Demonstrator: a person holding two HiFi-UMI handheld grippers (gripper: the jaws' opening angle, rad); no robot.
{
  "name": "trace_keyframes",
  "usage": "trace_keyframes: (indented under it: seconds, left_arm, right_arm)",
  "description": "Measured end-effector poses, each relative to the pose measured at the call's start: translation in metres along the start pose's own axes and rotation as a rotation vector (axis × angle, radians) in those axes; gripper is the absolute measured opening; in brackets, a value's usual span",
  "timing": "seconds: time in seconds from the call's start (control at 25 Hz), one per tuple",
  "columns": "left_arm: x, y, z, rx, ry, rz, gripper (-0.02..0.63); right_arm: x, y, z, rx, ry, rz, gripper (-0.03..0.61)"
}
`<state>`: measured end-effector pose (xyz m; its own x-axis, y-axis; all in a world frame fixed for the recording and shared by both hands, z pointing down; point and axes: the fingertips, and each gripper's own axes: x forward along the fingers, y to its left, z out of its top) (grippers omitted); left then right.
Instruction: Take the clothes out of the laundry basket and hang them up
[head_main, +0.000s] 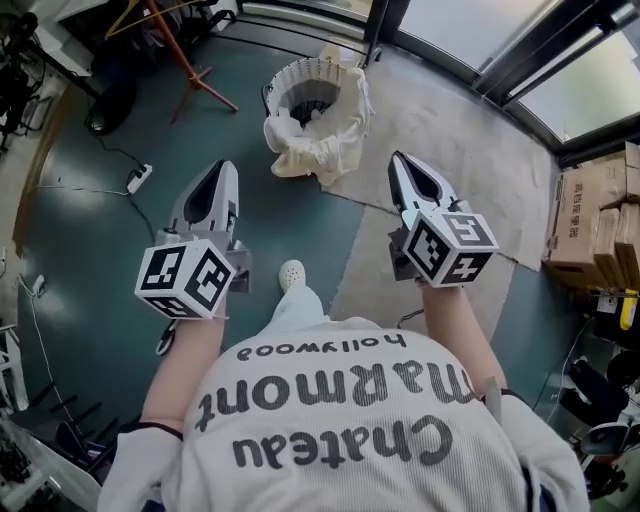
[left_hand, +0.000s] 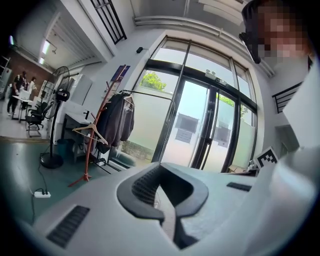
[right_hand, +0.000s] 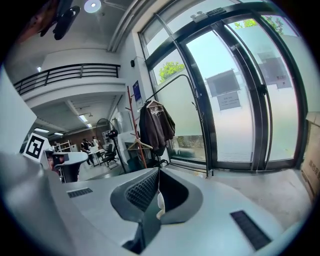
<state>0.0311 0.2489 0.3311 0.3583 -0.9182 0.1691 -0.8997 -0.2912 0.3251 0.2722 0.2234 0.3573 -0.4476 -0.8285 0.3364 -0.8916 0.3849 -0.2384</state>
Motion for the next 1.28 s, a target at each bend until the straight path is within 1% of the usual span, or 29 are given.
trace_keyframes:
  seconds: [0.16, 0.28, 0.4, 0.52, 0.6, 0.68, 0.76, 0.92, 1.0, 1.16, 1.28]
  left_arm:
    - [0.042, 0.04, 0.014, 0.016, 0.005, -0.018, 0.009]
    - [0.072, 0.066, 0.009, 0.058, 0.042, -0.057, 0.009]
    - [0.097, 0.086, -0.014, 0.125, 0.092, -0.106, 0.009]
    - [0.118, 0.108, -0.052, 0.138, 0.13, -0.108, 0.009]
    - [0.126, 0.118, -0.08, 0.145, 0.139, -0.103, 0.009]
    - [0.131, 0.124, -0.107, 0.163, 0.146, -0.096, 0.009]
    - [0.136, 0.13, -0.134, 0.163, 0.163, -0.083, 0.009]
    - [0.133, 0.132, -0.192, 0.119, 0.228, -0.05, 0.009]
    - [0.129, 0.135, -0.218, 0.099, 0.259, -0.026, 0.009]
    - [0.12, 0.139, -0.26, 0.046, 0.291, 0.031, 0.009]
    - [0.113, 0.135, -0.285, 0.019, 0.308, 0.043, 0.009]
  right_arm:
    - [0.053, -0.003, 0.009, 0.023, 0.002, -0.023, 0.029]
    - [0.088, -0.014, 0.007, 0.056, 0.015, -0.065, 0.029]
    - [0.114, -0.027, -0.007, 0.083, 0.038, -0.103, 0.029]
    - [0.136, -0.041, -0.032, 0.122, 0.056, -0.12, 0.029]
    - [0.146, -0.047, -0.058, 0.151, 0.077, -0.105, 0.029]
    - [0.156, -0.052, -0.089, 0.157, 0.115, -0.092, 0.029]
    - [0.164, -0.057, -0.122, 0.167, 0.16, -0.088, 0.029]
    - [0.169, -0.06, -0.185, 0.193, 0.25, -0.045, 0.029]
    - [0.173, -0.058, -0.215, 0.182, 0.292, -0.013, 0.029]
    - [0.183, -0.065, -0.278, 0.151, 0.392, 0.03, 0.031]
    - [0.19, -0.075, -0.325, 0.123, 0.465, 0.048, 0.032]
